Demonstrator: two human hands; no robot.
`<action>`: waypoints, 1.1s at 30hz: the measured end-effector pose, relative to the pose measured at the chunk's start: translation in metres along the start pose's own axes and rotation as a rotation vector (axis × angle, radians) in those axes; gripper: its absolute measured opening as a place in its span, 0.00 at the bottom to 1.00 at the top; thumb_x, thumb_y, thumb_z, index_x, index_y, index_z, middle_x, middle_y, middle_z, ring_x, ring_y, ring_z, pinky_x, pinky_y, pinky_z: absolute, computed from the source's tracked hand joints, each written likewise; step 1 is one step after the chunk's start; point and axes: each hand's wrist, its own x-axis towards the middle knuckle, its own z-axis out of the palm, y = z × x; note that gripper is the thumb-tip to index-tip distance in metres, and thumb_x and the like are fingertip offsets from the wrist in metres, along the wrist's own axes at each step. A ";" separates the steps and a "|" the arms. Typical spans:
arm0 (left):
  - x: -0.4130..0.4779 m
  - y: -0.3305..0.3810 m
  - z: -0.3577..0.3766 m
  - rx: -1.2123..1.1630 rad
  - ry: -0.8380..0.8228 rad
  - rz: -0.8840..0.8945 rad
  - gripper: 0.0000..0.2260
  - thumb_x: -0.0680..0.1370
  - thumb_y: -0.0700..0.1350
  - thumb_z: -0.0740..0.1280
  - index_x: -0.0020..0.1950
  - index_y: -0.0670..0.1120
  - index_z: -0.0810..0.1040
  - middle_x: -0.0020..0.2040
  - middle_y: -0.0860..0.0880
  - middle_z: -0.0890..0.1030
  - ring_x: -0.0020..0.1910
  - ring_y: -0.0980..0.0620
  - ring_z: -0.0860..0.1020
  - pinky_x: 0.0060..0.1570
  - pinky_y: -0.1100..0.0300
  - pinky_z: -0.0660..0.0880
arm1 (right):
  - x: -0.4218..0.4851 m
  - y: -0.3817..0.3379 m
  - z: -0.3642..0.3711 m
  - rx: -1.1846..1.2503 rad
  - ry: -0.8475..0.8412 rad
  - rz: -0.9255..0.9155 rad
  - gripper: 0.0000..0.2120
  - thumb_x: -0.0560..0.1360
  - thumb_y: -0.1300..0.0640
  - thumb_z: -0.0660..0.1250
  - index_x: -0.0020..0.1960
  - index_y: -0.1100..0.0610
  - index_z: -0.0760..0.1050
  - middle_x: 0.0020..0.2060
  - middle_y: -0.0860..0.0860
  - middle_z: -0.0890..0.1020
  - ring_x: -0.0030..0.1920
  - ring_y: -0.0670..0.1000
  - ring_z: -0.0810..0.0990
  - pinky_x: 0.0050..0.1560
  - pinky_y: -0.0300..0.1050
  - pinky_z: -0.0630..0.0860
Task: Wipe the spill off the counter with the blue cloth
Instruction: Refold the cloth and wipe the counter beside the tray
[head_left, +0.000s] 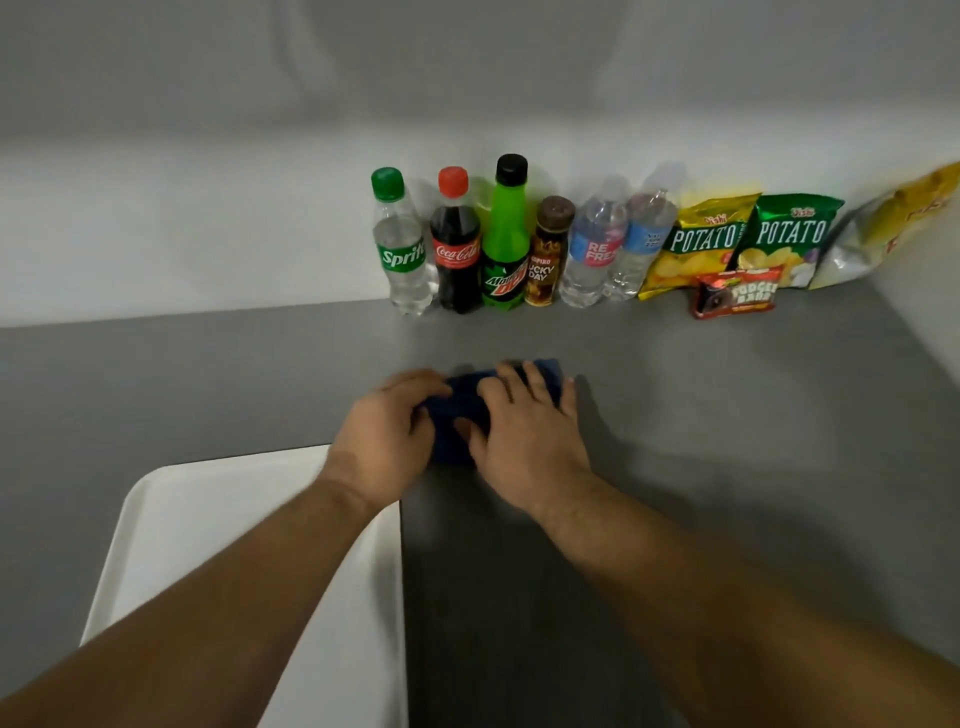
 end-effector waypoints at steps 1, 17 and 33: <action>-0.002 -0.008 -0.004 0.025 0.041 0.011 0.18 0.75 0.33 0.62 0.61 0.45 0.82 0.65 0.47 0.80 0.62 0.46 0.79 0.62 0.71 0.65 | 0.003 -0.008 0.006 -0.004 -0.017 -0.003 0.27 0.82 0.36 0.55 0.77 0.46 0.62 0.80 0.53 0.62 0.81 0.63 0.54 0.76 0.75 0.46; -0.031 -0.023 0.010 0.236 -0.043 0.096 0.13 0.77 0.41 0.67 0.61 0.47 0.82 0.64 0.45 0.82 0.63 0.42 0.77 0.67 0.50 0.74 | 0.030 0.077 0.001 -0.049 -0.024 0.165 0.32 0.83 0.33 0.46 0.83 0.42 0.50 0.84 0.48 0.53 0.83 0.59 0.47 0.78 0.70 0.42; -0.131 0.029 0.055 0.363 0.008 0.066 0.13 0.75 0.42 0.64 0.57 0.46 0.82 0.58 0.45 0.83 0.58 0.37 0.77 0.73 0.40 0.62 | -0.217 0.050 0.027 0.011 0.085 0.018 0.30 0.81 0.35 0.55 0.81 0.44 0.64 0.82 0.50 0.63 0.82 0.60 0.56 0.78 0.69 0.45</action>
